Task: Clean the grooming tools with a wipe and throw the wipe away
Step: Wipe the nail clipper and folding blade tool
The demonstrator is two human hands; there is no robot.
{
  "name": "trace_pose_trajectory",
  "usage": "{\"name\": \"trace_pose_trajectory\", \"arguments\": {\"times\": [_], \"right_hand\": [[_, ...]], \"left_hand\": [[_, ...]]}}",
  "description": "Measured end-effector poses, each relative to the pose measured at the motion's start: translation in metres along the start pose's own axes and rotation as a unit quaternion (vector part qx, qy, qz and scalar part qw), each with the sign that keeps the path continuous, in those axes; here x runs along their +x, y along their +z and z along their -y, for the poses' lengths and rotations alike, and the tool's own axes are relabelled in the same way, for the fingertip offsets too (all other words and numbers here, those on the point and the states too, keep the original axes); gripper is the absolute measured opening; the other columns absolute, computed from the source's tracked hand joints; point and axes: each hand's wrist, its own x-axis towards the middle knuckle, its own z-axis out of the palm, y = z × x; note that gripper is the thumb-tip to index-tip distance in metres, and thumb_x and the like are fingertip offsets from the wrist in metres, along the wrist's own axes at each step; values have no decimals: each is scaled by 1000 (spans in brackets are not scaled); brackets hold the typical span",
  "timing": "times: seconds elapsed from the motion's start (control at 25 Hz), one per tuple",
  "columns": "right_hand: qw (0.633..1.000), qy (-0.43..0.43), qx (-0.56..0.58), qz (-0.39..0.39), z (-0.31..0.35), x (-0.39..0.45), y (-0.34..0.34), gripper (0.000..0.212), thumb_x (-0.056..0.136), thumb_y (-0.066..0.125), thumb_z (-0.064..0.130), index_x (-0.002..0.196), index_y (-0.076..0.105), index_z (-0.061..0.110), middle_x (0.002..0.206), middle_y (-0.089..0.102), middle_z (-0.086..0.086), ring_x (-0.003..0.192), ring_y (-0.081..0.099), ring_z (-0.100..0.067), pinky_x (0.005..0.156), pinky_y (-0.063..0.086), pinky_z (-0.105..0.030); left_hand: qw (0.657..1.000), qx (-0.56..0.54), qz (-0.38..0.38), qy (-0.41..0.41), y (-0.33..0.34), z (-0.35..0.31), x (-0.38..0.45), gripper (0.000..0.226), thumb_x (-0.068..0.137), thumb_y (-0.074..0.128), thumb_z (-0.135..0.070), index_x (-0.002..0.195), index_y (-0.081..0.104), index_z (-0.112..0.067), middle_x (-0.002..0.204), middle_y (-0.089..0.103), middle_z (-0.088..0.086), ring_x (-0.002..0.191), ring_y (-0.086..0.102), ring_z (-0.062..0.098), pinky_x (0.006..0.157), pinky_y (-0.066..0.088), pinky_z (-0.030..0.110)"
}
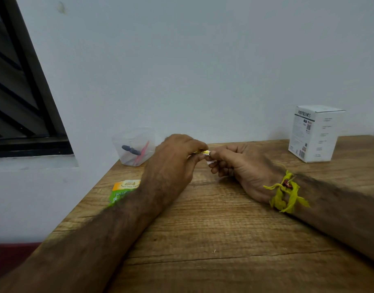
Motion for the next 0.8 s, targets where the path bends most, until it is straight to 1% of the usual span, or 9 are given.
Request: {"name": "trace_pose_trajectory", "arguments": {"times": [0.08, 0.2, 0.28, 0.36, 0.44, 0.52, 0.6, 0.68, 0.8], "right_hand": [[1000, -10, -9, 3, 0, -1, 0, 13, 86, 69, 12, 76, 76, 7, 77, 72, -13, 63, 64, -16, 58, 48, -25], [999, -24, -25, -4, -2, -1, 0, 13, 85, 70, 9, 75, 77, 6, 77, 72, -16, 66, 64, -19, 62, 49, -28], [999, -34, -32, -15, -2, -1, 0, 13, 85, 69, 6, 76, 76, 1, 76, 71, -18, 65, 63, -20, 62, 49, -29], [997, -51, -48, -23, -2, -2, 2, 14, 85, 67, 5, 76, 75, -1, 72, 70, -16, 63, 62, -19, 58, 50, -25], [996, -62, -65, -29, -1, -3, 2, 15, 86, 67, 5, 74, 76, 1, 70, 71, -16, 62, 62, -17, 57, 51, -23], [995, -64, -68, -40, -1, -2, 2, 16, 85, 67, 5, 72, 77, 4, 72, 72, -18, 62, 63, -17, 56, 51, -23], [995, -60, -62, -48, -2, -1, 2, 16, 84, 67, 5, 72, 77, 6, 72, 72, -17, 61, 63, -17, 56, 51, -23], [996, -57, -55, -52, -2, 0, 2, 15, 84, 67, 5, 73, 77, 4, 69, 71, -15, 59, 62, -17, 55, 51, -22], [995, -60, -63, -43, -3, 0, 1, 16, 83, 67, 6, 70, 77, 7, 68, 71, -13, 60, 63, -17, 54, 51, -22]], "left_hand": [[1000, -10, 3, 7, -2, -2, 0, 17, 93, 68, -20, 109, 73, -21, 99, 74, -6, 93, 66, 14, 84, 52, 35], [995, -74, -20, -58, 0, -1, -1, 13, 91, 72, -20, 103, 72, -24, 87, 70, -17, 81, 65, 6, 78, 54, 32], [986, -128, -36, -101, 3, -2, 0, 13, 90, 73, -15, 102, 72, -22, 88, 71, -17, 85, 67, 3, 81, 56, 32], [965, -204, -59, -151, 4, -5, 2, 13, 91, 72, -11, 102, 70, -17, 93, 74, -10, 91, 71, 4, 84, 59, 33], [932, -277, -96, -212, 5, -8, 3, 13, 92, 71, -11, 102, 66, -17, 95, 77, -2, 90, 74, 8, 80, 62, 32], [898, -321, -134, -270, 4, -8, 4, 14, 95, 68, -13, 107, 62, -14, 96, 78, 0, 86, 76, 10, 73, 63, 27], [856, -371, -162, -320, 1, -7, 6, 19, 98, 64, -15, 114, 58, -9, 97, 78, 4, 81, 77, 13, 70, 64, 32], [802, -432, -184, -370, -2, -7, 9, 22, 98, 63, -17, 116, 55, -6, 96, 78, 6, 78, 78, 19, 66, 64, 37], [705, -521, -216, -431, -6, -6, 13, 21, 99, 63, -17, 113, 53, -5, 94, 78, 7, 77, 78, 22, 62, 64, 37]]}}
